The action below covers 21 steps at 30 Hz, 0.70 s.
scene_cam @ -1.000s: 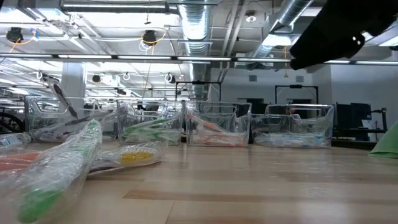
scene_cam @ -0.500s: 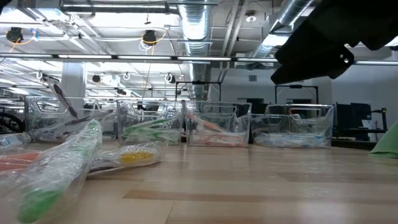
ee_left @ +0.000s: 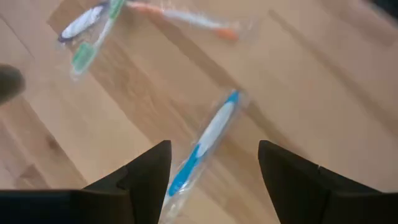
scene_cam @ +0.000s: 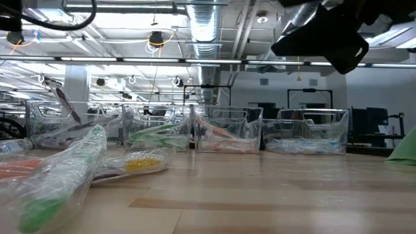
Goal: Pick & Place Toothbrushes
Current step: Put the blue toothbrush into the right transparent bin
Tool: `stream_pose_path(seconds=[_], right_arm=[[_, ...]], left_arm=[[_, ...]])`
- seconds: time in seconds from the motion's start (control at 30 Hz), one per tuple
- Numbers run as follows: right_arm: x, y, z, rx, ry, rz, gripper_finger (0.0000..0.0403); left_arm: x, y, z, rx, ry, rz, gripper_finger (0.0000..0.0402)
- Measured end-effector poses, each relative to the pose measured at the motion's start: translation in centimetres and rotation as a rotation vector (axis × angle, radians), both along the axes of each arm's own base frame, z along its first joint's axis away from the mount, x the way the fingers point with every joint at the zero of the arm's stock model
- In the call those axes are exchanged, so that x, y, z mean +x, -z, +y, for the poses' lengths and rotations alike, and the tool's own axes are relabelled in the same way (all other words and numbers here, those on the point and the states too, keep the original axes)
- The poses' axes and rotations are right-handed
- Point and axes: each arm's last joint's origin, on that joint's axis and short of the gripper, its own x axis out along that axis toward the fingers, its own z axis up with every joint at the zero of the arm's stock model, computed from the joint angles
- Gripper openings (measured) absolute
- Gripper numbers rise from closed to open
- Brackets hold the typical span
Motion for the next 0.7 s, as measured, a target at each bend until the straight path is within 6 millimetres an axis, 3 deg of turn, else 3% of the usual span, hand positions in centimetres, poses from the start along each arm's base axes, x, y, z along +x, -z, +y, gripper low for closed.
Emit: stream_pose_path(seconds=[0.33, 0.7], right_arm=[[0.3, -0.3, -0.1, 0.033, 0.012, -0.029, 0.0230], [1.4, -0.3, -1.5, -0.075, 0.000, -0.021, 0.0230]], left_arm=[[-0.1, 2.0, 1.2, 0.074, -0.001, 0.035, 0.0236], [-0.1, 2.0, 1.1, 0.055, -0.013, 0.031, 0.0236]])
